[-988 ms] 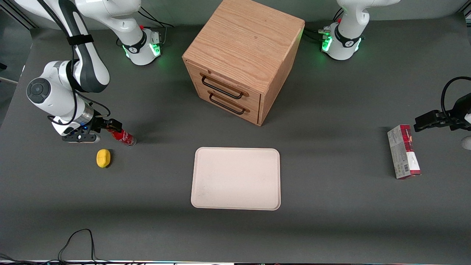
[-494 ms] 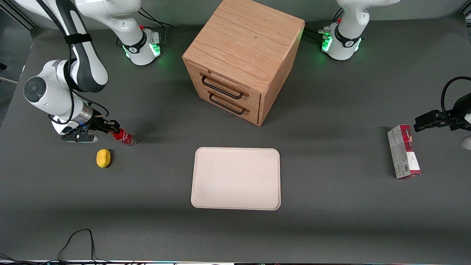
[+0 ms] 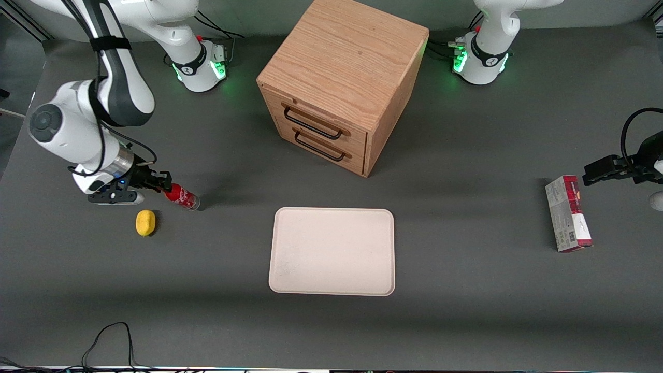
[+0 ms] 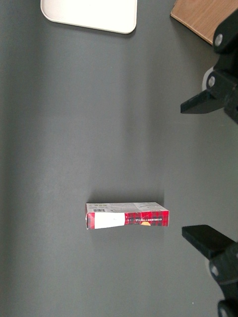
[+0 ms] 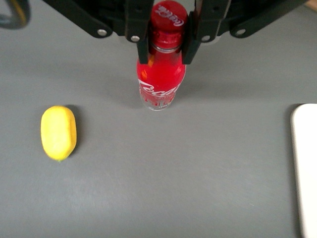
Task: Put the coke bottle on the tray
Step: 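Close the right gripper around the bottle's cap end, then lift the bottle and carry it with the right gripper over the tray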
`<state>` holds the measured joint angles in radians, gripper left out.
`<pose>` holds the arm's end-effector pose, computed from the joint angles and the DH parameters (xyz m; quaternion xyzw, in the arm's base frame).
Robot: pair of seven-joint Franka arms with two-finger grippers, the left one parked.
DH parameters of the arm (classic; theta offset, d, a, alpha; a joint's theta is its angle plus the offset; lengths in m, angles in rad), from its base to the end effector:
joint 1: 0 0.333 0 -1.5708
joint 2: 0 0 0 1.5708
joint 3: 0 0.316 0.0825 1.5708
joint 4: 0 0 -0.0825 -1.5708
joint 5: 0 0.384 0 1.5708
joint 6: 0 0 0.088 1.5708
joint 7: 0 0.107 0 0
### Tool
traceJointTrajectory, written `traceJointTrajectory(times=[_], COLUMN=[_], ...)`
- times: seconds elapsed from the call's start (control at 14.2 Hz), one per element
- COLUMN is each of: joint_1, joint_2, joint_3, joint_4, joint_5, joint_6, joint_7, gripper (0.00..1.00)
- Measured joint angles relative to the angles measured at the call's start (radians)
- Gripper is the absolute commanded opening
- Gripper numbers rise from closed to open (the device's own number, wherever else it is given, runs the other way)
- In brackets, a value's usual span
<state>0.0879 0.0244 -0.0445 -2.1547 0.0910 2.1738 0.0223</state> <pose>0.5393 0.0270 0.3878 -0.9992 0.0153 0.0038 0.0367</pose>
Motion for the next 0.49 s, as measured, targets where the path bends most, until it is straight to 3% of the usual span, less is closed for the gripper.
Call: traceJointTrajectory(times=[0.28, 0.49], joint_1=[-0.026, -0.029], joint_2=[0.037, 0.180], joint_3=[0.041, 0.123], joint_4=[0.364, 0.698], joint_5=[-0.021, -0.045], joint_6=[-0.374, -0.590], joint_7=[0.072, 0.209], gripper=[0.00, 0.00])
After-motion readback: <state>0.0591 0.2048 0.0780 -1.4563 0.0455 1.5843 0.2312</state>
